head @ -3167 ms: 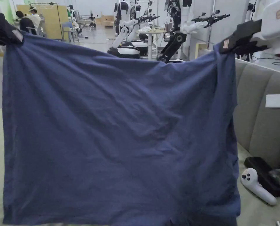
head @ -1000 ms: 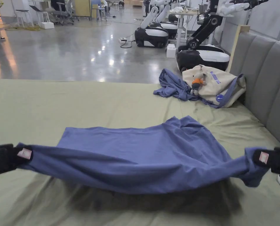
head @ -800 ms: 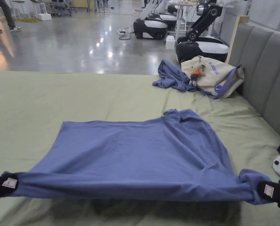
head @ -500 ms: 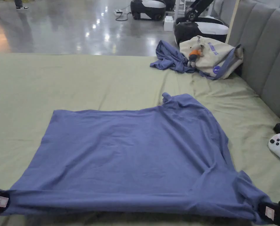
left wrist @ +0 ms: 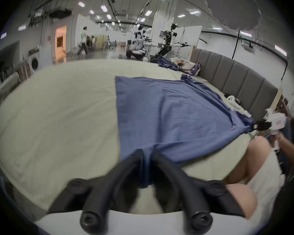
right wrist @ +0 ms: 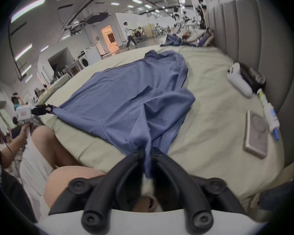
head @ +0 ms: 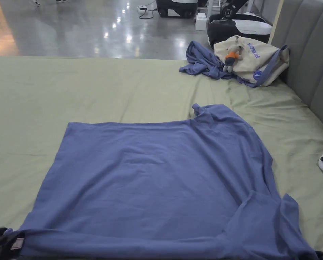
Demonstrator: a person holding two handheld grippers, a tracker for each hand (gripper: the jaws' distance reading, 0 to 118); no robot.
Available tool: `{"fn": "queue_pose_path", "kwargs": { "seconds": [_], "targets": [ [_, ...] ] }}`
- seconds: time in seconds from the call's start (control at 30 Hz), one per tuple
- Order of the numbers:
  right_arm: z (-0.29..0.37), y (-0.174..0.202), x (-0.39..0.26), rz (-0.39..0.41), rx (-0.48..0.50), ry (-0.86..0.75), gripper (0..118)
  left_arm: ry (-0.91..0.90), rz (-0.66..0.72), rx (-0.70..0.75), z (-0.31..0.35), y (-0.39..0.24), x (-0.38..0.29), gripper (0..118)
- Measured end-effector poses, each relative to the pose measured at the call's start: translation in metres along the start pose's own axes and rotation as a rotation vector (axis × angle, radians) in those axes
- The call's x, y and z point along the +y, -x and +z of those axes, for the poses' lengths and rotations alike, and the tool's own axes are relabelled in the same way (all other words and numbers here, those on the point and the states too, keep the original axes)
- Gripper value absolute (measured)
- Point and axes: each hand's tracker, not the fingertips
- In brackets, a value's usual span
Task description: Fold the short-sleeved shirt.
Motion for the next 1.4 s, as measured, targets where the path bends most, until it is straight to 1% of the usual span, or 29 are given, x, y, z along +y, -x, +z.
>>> {"fn": "queue_pose_path", "kwargs": {
  "seconds": [0.03, 0.07, 0.1, 0.13, 0.17, 0.2, 0.23, 0.27, 0.3, 0.33, 0.37, 0.47, 0.53, 0.67, 0.73, 0.77, 0.87, 0.97, 1.07, 1.13, 1.2, 1.23, 1.27, 1.33, 1.4],
  "targets": [
    [0.005, 0.005, 0.003, 0.035, -0.049, -0.037, 86, -0.051, -0.057, 0.093, 0.003, -0.007, 0.001, 91],
    [0.015, 0.011, 0.009, 0.065, -0.072, -0.100, 93, -0.125, -0.100, 0.129, 0.009, -0.013, 0.004, 91],
    [0.023, 0.011, 0.014, 0.098, -0.102, -0.169, 97, -0.200, -0.121, 0.174, 0.017, -0.017, 0.011, 91],
    [0.031, 0.016, 0.023, 0.124, -0.143, -0.239, 98, -0.267, -0.126, 0.217, 0.024, -0.022, 0.019, 91],
    [0.040, 0.023, 0.035, 0.112, -0.198, -0.305, 99, -0.336, -0.123, 0.242, 0.033, -0.025, 0.030, 91],
    [0.048, 0.028, 0.045, 0.077, -0.214, -0.355, 100, -0.365, -0.110, 0.225, 0.042, -0.028, 0.036, 91],
    [0.057, 0.033, 0.053, 0.037, -0.206, -0.407, 103, -0.375, -0.111, 0.228, 0.048, -0.031, 0.041, 91],
    [0.065, 0.039, 0.054, -0.007, -0.199, -0.458, 106, -0.368, -0.106, 0.229, 0.054, -0.035, 0.041, 91],
    [0.073, 0.047, 0.050, -0.035, -0.217, -0.507, 106, -0.382, -0.090, 0.220, 0.062, -0.038, 0.038, 91],
    [0.078, 0.056, 0.040, -0.040, -0.237, -0.541, 106, -0.398, -0.053, 0.206, 0.070, -0.041, 0.029, 91],
    [0.077, 0.053, 0.023, -0.032, -0.257, -0.564, 107, -0.409, -0.026, 0.196, 0.078, -0.043, 0.019, 91],
    [0.076, 0.072, -0.009, 0.005, -0.336, -0.607, 112, -0.418, -0.023, 0.221, 0.086, -0.044, -0.015, 91],
    [0.072, 0.075, -0.013, 0.022, -0.311, -0.587, 112, -0.382, -0.050, 0.244, 0.081, -0.043, -0.021, 91],
    [0.062, 0.074, -0.006, 0.041, -0.292, -0.536, 112, -0.295, -0.073, 0.203, 0.062, -0.033, -0.023, 91],
    [0.057, 0.073, -0.004, 0.055, -0.269, -0.502, 112, -0.219, -0.103, 0.174, 0.045, -0.025, -0.026, 91],
    [0.054, 0.071, -0.003, 0.059, -0.263, -0.487, 112, -0.184, -0.108, 0.183, 0.034, -0.020, -0.027, 91],
    [0.048, 0.067, -0.004, 0.050, -0.255, -0.456, 112, -0.040, -0.085, 0.120, 0.004, -0.010, -0.030, 91],
    [0.043, 0.066, -0.005, 0.042, -0.257, -0.425, 112, 0.003, -0.098, 0.088, -0.011, -0.007, -0.030, 91],
    [0.040, 0.063, -0.005, 0.035, -0.261, -0.397, 112, 0.047, -0.083, 0.061, -0.019, -0.009, -0.029, 90],
    [0.039, 0.060, -0.004, 0.027, -0.262, -0.382, 112, 0.098, -0.071, 0.053, -0.024, -0.010, -0.030, 70],
    [0.037, 0.052, -0.011, 0.015, -0.258, -0.370, 112, 0.107, -0.080, 0.057, -0.026, -0.011, -0.032, 53],
    [0.037, 0.050, -0.011, 0.011, -0.253, -0.364, 112, 0.110, -0.108, 0.073, -0.028, -0.014, -0.034, 18],
    [0.036, 0.049, -0.011, 0.014, -0.253, -0.354, 112, 0.083, -0.152, 0.098, -0.025, -0.018, -0.037, 6],
    [0.036, 0.048, -0.011, 0.043, -0.255, -0.302, 112, 0.125, -0.153, 0.086, -0.027, -0.021, -0.035, 5],
    [0.031, 0.041, -0.010, 0.071, -0.243, -0.221, 112, 0.112, -0.157, 0.088, -0.025, -0.023, -0.035, 5]
  ]
}}
